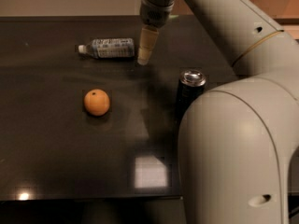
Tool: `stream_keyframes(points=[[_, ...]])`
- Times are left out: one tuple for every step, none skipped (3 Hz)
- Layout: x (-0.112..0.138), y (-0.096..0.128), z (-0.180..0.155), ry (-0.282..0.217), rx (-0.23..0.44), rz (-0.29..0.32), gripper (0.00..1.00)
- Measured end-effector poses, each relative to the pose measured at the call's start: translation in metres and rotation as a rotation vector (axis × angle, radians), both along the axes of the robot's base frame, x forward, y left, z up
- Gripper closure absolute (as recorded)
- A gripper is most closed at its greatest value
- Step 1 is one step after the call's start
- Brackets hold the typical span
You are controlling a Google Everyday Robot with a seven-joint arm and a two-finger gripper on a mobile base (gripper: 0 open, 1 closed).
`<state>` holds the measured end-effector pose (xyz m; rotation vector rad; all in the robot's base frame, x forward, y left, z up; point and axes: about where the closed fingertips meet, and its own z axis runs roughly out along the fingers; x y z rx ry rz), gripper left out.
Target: Move blue plastic bottle near orange
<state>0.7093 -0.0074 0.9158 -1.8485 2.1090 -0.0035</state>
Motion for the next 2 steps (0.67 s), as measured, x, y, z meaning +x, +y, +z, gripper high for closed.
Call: stream_keyframes(points=[[0.018,0.012,-0.006,-0.013,0.064,-0.014,0.0],[0.028,0.025,-0.006,-0.038,0.168,-0.025,0.0]])
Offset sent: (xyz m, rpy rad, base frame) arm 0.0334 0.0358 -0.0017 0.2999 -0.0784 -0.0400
